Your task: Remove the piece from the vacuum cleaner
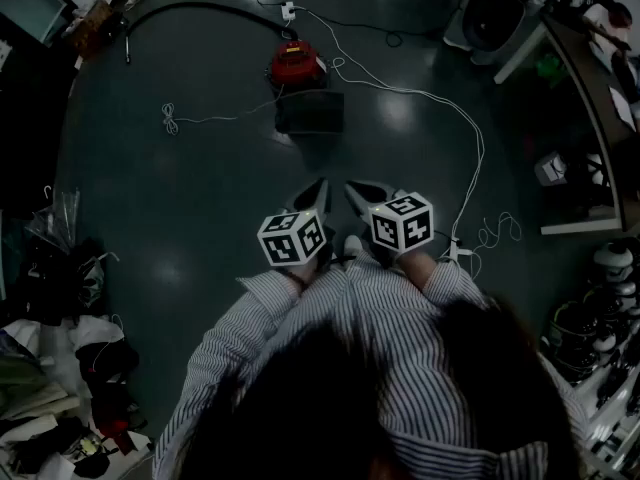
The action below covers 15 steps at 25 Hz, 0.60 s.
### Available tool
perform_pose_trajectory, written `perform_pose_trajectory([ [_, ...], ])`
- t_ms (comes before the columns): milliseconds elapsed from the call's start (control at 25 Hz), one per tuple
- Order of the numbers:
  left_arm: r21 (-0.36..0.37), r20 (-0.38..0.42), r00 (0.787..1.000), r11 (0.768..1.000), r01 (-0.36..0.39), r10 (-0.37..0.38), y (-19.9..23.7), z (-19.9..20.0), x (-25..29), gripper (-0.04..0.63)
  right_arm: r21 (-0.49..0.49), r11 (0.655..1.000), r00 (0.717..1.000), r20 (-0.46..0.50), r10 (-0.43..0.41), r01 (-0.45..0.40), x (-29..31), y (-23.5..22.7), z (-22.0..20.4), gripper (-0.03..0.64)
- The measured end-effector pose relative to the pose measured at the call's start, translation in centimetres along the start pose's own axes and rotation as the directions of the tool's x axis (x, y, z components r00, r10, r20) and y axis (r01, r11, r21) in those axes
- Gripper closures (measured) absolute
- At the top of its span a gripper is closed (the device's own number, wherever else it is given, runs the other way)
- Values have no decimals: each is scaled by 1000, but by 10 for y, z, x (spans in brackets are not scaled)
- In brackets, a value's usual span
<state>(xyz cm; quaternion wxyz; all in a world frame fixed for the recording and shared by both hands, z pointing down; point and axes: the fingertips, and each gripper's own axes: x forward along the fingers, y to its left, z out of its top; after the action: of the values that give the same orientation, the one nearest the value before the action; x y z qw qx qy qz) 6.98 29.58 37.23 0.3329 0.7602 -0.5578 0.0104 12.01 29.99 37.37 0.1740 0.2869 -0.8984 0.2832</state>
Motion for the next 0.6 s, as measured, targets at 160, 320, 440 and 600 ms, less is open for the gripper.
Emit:
perform_pose_trajectory([
  [160,20,7,1000,1000,5,-5,4,7,5,591,-20,1000,1000,11,-7,7,8,-4,9,615],
  [320,18,13,1000,1000,-18,18,13,10,11,591,-29,1000,1000,5,-12,12,13,-11,13,615],
  [440,7,10,1000,1000,-18,18,15,12,16,591,-29,999,1000,1,-13,13,15,-15,15,615],
  [600,3,6,1000,1000,-16,16,14,13,22,591,-25,1000,1000,-4,-7,7,17,-19,18,615],
])
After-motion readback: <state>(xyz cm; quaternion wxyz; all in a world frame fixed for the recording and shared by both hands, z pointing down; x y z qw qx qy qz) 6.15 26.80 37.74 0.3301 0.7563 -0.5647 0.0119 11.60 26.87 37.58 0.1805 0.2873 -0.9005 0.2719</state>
